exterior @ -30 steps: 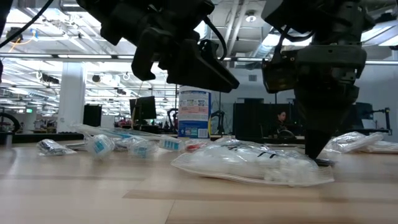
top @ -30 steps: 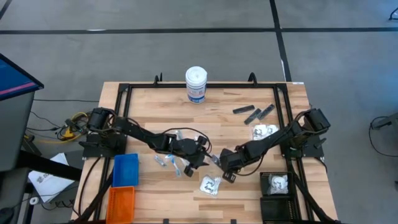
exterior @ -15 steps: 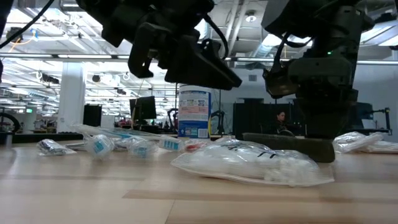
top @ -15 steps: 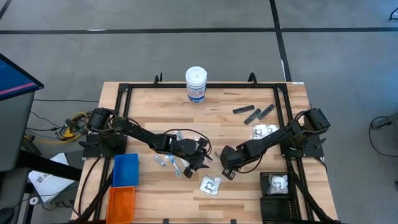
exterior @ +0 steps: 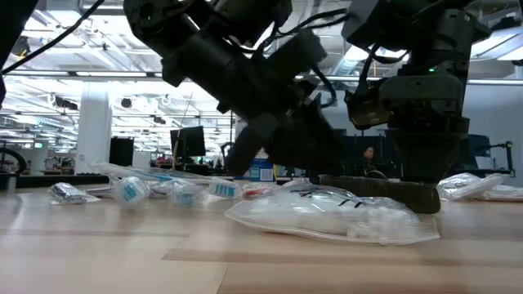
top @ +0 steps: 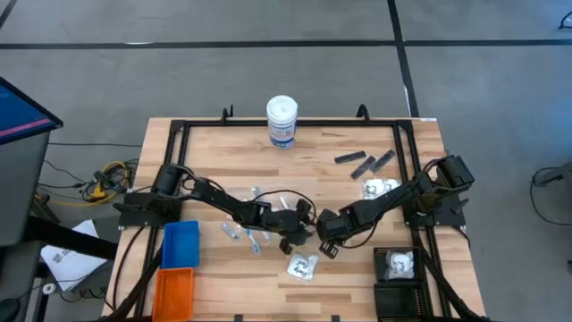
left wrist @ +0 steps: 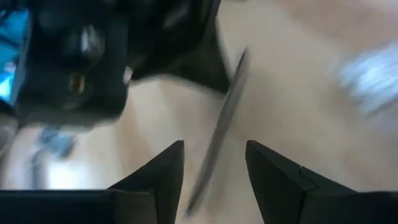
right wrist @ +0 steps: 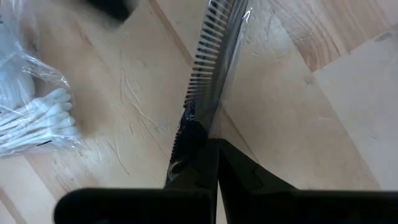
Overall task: Pick & Place Travel size toiletries
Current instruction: Put the black comb into the bottom black bin
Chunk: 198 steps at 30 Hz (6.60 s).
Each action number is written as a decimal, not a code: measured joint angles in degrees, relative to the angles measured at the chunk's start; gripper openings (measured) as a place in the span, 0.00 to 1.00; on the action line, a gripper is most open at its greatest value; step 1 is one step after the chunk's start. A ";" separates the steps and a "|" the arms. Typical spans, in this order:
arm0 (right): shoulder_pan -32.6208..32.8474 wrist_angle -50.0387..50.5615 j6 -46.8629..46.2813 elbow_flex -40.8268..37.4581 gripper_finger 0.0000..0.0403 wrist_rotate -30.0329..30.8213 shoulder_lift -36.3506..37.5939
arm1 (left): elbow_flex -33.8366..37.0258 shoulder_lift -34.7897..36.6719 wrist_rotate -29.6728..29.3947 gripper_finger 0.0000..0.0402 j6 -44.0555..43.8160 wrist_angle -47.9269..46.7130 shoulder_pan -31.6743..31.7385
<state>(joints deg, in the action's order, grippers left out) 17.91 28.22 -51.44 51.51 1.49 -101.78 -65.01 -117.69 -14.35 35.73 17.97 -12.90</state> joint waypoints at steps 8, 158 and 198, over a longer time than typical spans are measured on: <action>-0.42 -0.56 1.92 0.00 0.00 -0.38 0.00 | -0.01 0.04 8.33 0.44 -4.50 0.19 2.71; -2.21 -74.08 61.00 10.03 0.38 12.27 7.69 | 31.14 44.46 14.34 0.01 -19.55 40.07 1.19; 11.84 37.13 14.52 39.40 0.01 10.51 23.12 | 31.18 64.41 -9.62 0.54 -17.75 12.91 -5.30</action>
<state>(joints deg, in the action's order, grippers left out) 29.75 65.34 -36.91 90.91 12.00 -78.66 -33.82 -53.28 -23.97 17.98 30.87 -18.20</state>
